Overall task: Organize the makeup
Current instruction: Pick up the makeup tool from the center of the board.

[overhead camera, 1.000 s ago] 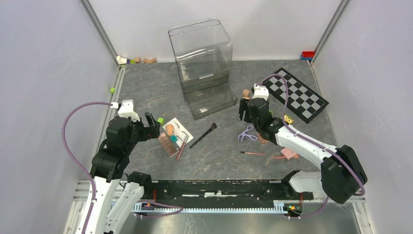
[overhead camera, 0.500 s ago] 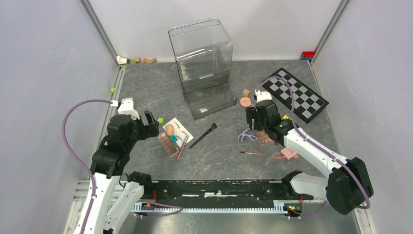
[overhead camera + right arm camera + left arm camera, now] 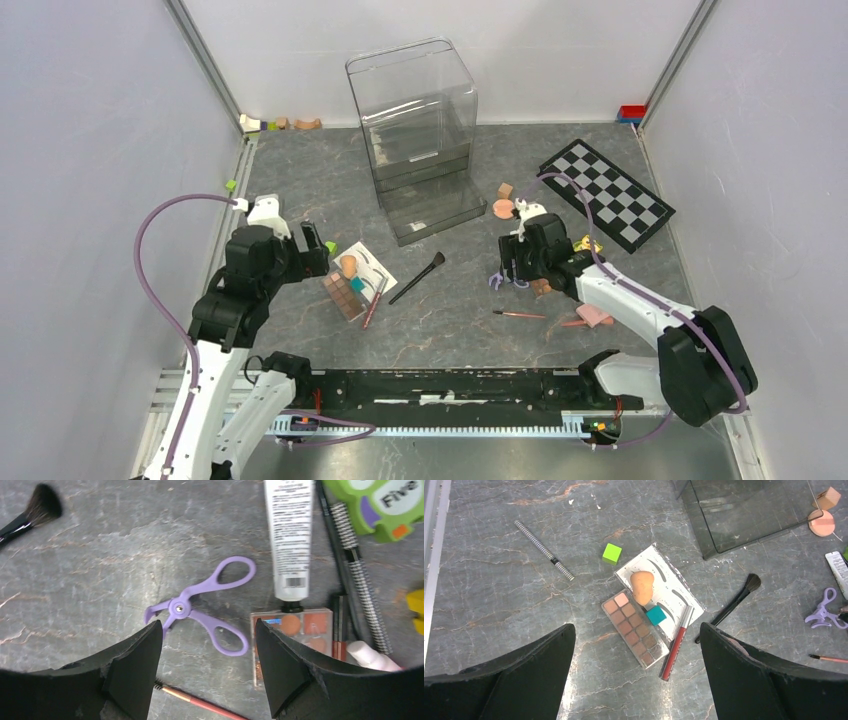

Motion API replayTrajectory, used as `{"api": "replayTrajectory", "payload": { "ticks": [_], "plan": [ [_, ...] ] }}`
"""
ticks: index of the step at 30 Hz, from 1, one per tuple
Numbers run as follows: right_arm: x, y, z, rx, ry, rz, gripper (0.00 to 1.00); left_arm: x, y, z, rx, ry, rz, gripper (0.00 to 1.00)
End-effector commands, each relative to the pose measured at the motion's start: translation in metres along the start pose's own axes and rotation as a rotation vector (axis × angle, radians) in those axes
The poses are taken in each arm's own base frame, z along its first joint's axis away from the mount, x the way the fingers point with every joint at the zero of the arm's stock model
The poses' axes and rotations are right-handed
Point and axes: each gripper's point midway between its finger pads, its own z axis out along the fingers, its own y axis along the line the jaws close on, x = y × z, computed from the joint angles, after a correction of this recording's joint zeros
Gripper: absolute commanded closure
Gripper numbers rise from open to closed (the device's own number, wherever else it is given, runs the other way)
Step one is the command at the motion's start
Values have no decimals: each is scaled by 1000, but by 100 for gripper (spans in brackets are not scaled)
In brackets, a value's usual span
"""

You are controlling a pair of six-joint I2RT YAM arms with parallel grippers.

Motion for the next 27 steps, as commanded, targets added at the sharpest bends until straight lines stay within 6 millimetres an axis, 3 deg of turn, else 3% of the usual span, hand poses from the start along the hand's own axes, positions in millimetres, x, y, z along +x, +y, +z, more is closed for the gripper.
{"api": "replayTrajectory", "payload": {
  "ticks": [1, 7, 14, 18, 27],
  "plan": [
    [-9, 22, 4, -125, -42, -19, 26, -9, -7, 2, 39, -35, -4, 0],
    [-4, 20, 6, -91, 18, 61, 26, -6, -5, 1, 37, -61, -17, 0],
    [-11, 29, 10, -53, -23, 469, 23, -7, -5, -3, 47, -85, -15, 0],
    [-13, 24, 8, 52, -6, 686, 20, -6, -7, -3, 57, -86, -15, 0],
    [-2, 25, 5, 268, 48, 811, 18, -6, -8, -4, 60, -87, -16, 0]
  ]
}}
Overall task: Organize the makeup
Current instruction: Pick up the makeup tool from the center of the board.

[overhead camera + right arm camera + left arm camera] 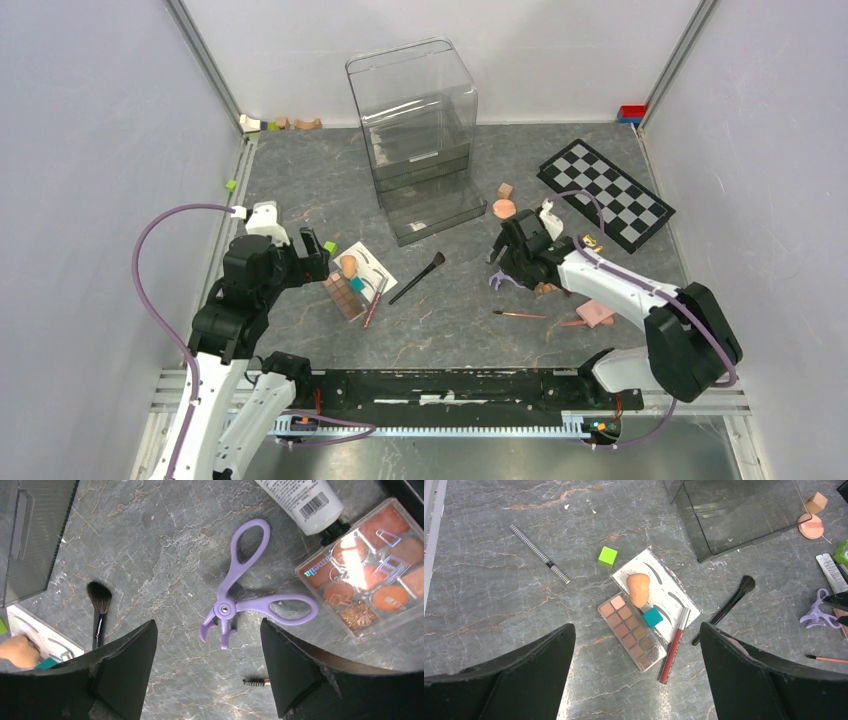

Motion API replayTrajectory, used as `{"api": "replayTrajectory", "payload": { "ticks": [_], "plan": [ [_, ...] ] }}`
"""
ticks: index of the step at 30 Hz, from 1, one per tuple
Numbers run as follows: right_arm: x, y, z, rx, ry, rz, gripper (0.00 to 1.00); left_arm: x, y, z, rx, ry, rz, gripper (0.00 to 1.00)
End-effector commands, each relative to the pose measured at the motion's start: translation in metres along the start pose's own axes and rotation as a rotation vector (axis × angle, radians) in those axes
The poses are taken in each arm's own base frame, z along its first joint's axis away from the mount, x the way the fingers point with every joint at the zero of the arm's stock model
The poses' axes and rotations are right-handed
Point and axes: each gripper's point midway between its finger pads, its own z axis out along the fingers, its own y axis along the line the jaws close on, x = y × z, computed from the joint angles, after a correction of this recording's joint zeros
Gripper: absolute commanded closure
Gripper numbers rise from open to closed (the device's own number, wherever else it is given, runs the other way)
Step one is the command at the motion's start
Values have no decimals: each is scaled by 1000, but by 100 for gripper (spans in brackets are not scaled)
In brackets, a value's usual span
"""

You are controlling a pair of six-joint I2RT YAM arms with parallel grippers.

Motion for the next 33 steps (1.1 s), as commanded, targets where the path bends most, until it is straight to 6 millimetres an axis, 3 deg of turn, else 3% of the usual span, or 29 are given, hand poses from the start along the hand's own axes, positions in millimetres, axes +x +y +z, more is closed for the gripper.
{"api": "replayTrajectory", "payload": {
  "ticks": [1, 16, 27, 30, 33],
  "plan": [
    [-2, -6, 0, 140, -35, 117, 18, -11, -6, -2, 31, -51, -9, 0],
    [4, -6, 31, 280, -14, 138, 26, -13, -11, -9, 60, -80, -3, 0],
    [-4, -4, 30, 277, -31, 50, 61, -12, -10, -8, 56, -81, -1, 0],
    [-13, 3, 26, 250, -53, -10, 71, -12, -11, -8, 56, -81, -2, 0],
    [-23, 16, 20, 225, -72, -69, 73, -13, -11, -8, 56, -81, -1, 0]
  ]
}}
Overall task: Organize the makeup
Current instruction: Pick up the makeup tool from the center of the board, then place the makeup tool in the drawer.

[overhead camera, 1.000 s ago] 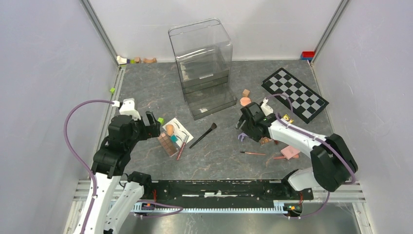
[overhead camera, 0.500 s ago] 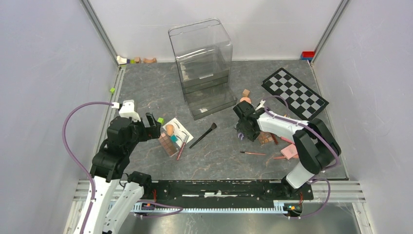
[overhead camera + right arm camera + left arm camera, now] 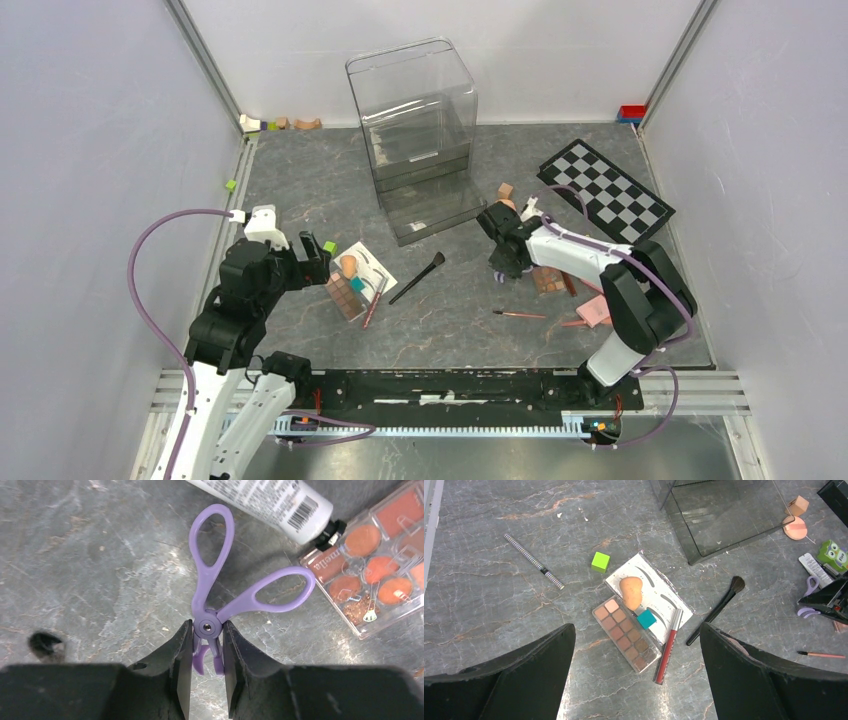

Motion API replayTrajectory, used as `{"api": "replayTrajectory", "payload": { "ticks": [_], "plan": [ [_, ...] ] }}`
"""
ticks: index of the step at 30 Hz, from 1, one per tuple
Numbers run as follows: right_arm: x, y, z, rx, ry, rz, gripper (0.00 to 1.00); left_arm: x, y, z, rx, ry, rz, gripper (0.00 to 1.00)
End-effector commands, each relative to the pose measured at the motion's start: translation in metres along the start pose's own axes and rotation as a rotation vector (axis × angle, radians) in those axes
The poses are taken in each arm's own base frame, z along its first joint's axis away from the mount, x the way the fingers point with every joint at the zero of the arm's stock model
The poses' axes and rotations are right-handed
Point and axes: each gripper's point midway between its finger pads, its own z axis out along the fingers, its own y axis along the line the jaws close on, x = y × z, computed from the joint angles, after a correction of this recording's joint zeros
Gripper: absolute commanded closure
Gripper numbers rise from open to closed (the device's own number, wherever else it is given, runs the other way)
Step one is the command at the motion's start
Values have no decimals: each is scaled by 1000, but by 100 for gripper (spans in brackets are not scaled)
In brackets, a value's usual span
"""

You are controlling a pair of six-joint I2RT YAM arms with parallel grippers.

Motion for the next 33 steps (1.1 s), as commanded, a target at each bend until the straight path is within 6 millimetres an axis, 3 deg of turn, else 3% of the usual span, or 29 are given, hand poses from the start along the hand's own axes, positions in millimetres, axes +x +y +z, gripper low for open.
{"api": "replayTrajectory", "payload": {
  "ticks": [1, 10, 17, 24, 28, 33],
  "plan": [
    [-34, 28, -25, -75, -107, -82, 74, -9, -4, 1, 15, -40, -9, 0],
    [-74, 104, -74, -373, -265, -162, 75, -9, -3, 1, 10, -42, -7, 0],
    [-90, 162, -87, -552, -313, -147, 72, -9, -2, 1, 8, -41, -7, 0],
    [-100, 218, -80, -645, -308, -79, 68, -8, -2, 2, 3, -38, -7, 0],
    [-101, 233, -64, -650, -303, -45, 64, -8, -1, 2, 1, -38, -6, 0],
    [-101, 241, -51, -669, -296, -42, 51, -8, -2, 2, 2, -38, -6, 0]
  ]
}}
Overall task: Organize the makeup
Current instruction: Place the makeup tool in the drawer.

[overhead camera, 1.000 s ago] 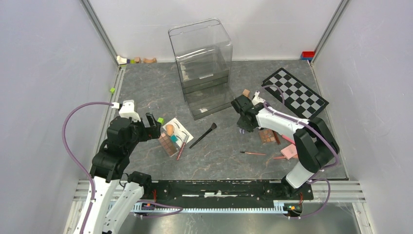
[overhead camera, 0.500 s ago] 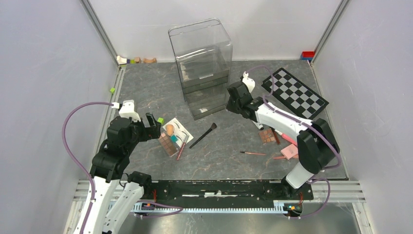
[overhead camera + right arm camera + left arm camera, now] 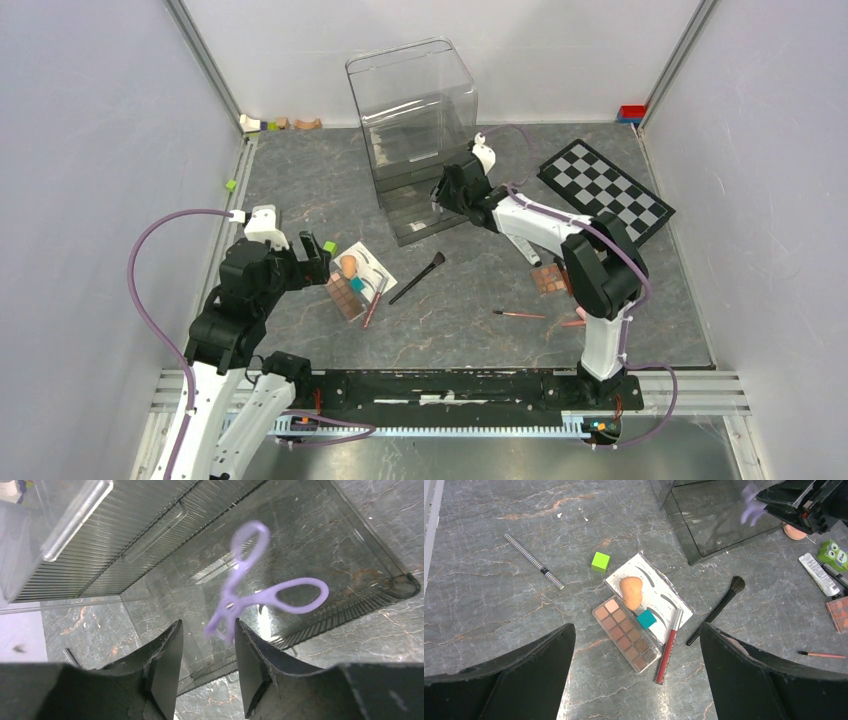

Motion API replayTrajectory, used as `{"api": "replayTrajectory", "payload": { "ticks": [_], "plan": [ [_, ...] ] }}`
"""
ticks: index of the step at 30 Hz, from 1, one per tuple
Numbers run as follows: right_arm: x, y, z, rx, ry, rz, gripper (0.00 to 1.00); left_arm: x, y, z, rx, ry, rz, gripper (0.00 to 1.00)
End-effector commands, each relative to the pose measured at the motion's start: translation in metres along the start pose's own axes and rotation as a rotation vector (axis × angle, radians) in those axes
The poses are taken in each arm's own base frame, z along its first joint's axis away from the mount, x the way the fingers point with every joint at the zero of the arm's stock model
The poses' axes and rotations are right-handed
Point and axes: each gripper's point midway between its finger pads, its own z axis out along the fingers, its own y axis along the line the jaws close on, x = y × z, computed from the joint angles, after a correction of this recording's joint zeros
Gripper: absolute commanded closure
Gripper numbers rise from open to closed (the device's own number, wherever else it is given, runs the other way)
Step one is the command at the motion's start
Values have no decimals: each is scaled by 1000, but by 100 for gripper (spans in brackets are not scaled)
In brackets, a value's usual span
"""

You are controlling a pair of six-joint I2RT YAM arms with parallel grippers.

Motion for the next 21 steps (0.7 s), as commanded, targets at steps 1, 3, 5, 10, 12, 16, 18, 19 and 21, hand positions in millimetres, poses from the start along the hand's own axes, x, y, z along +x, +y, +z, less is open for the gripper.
{"api": "replayTrajectory", "payload": {
  "ticks": [1, 3, 5, 10, 12, 16, 18, 19, 21],
  "plan": [
    [-21, 24, 8, -81, -50, 43, 49, -8, -2, 2, 4, -39, -6, 0],
    [-21, 21, 10, -78, -47, 34, 47, -9, -2, 1, 3, -41, -6, 0],
    [-22, 17, 10, -73, -42, 28, 45, -9, -2, 1, 2, -41, -6, 0],
    [-25, 8, -4, -97, -27, -53, 46, -9, -1, 1, 1, -42, -6, 0],
    [-28, 12, -16, -156, -41, -130, 46, -8, -1, 2, 0, -40, -6, 0],
    [-23, 11, -44, -264, -48, -300, 46, -8, 0, 2, -6, -41, -6, 0],
    [-18, 12, -58, -336, -52, -400, 46, -8, 0, 2, -9, -40, -5, 0],
    [-14, 16, -66, -390, -50, -465, 46, -8, 1, 2, -11, -41, -6, 0],
    [0, 31, -78, -535, -12, -598, 46, -9, 2, 2, -17, -42, -5, 0]
  ]
}}
